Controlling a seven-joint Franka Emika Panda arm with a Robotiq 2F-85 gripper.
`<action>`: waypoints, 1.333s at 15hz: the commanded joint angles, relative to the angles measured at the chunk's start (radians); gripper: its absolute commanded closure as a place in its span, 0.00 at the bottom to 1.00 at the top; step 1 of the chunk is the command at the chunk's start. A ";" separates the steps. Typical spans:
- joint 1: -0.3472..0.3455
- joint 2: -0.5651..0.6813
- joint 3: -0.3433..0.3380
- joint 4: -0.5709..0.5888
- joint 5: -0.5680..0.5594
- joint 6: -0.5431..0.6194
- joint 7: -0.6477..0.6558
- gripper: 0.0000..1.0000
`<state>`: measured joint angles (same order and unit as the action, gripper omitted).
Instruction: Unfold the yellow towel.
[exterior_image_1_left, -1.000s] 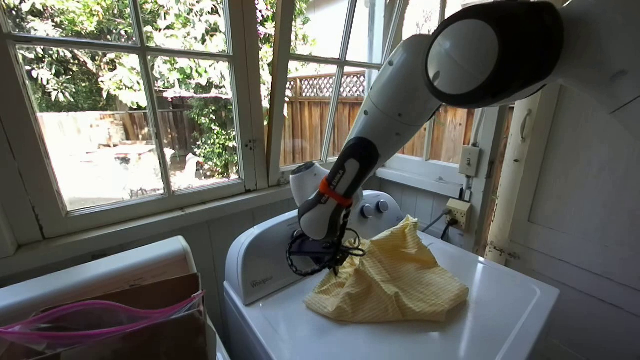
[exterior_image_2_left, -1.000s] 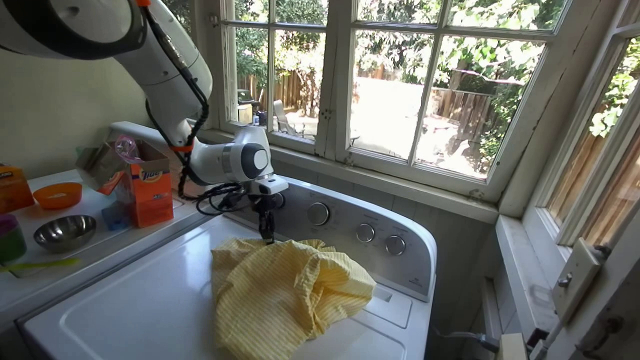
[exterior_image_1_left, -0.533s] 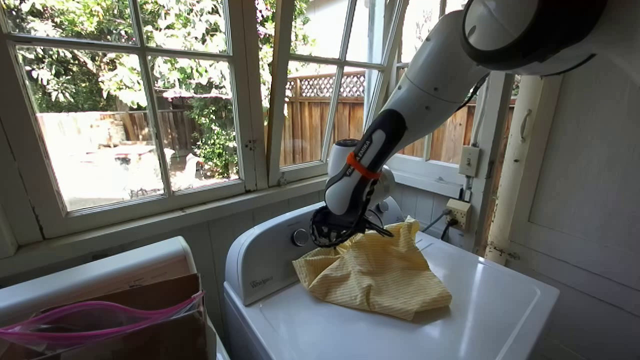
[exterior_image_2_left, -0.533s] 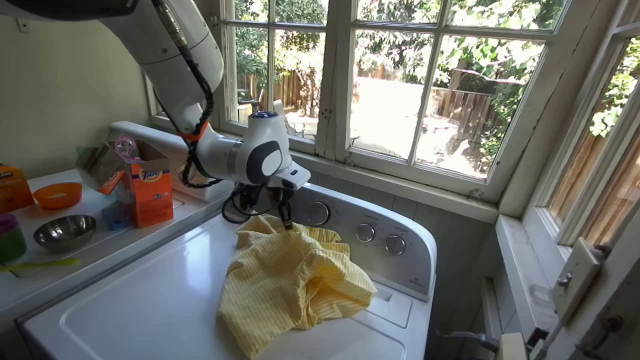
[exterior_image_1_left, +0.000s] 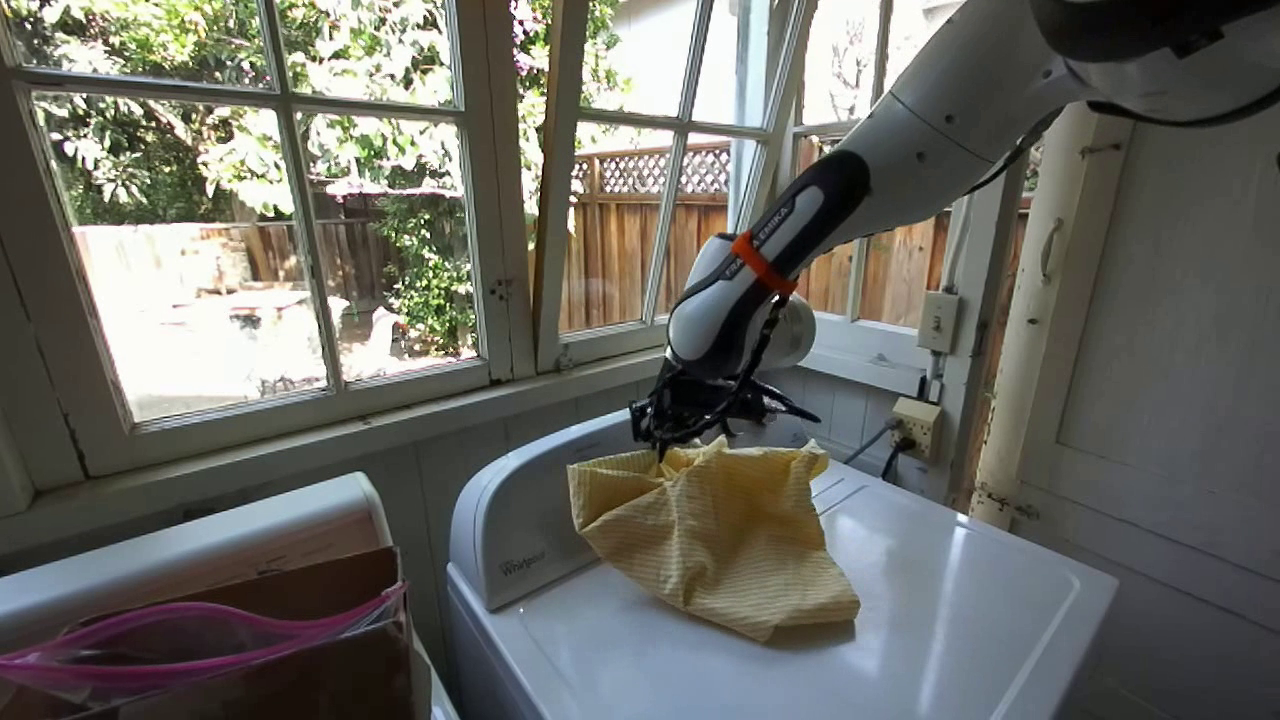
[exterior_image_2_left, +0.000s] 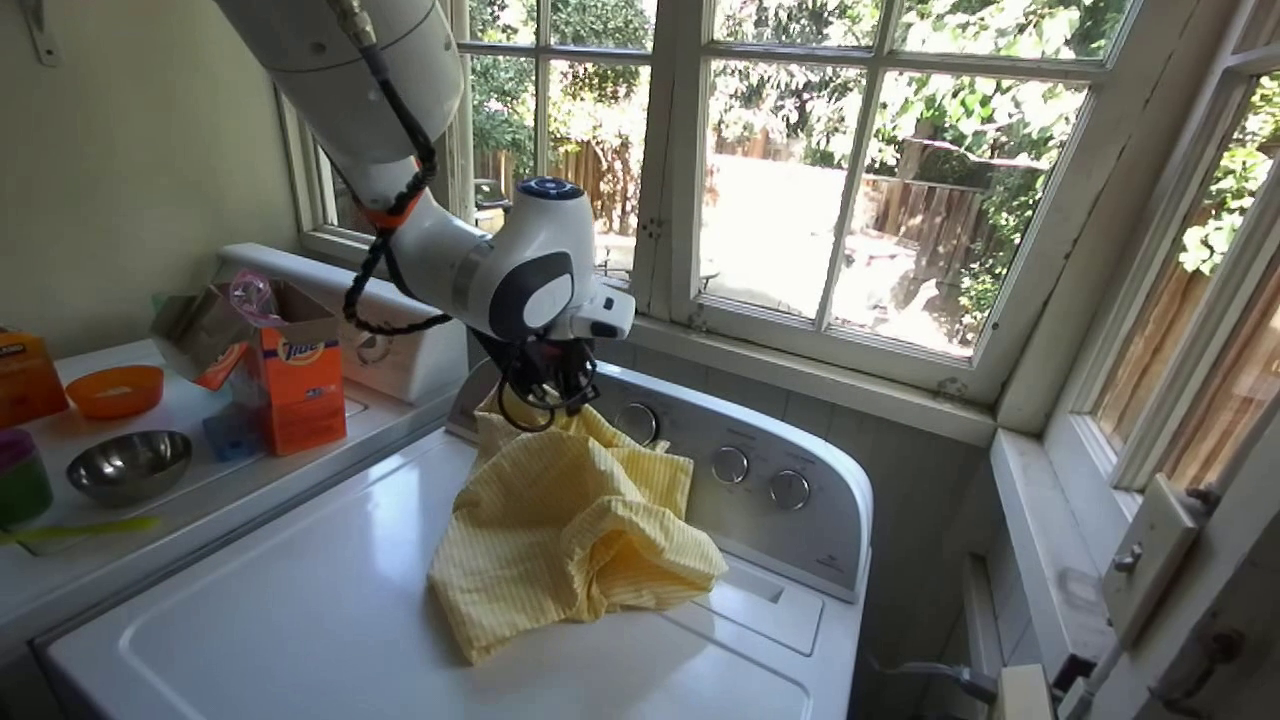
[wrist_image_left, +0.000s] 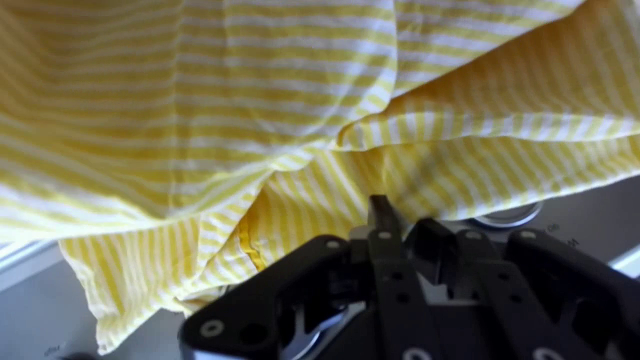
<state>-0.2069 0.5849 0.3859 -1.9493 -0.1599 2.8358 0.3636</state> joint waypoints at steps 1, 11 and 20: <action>0.036 -0.092 -0.044 0.013 0.170 -0.045 -0.214 0.98; 0.147 -0.201 -0.243 0.182 0.184 -0.215 -0.395 0.98; 0.170 -0.180 -0.282 0.175 0.211 -0.201 -0.436 0.93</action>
<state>-0.0579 0.4064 0.1261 -1.7762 0.0372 2.6377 -0.0646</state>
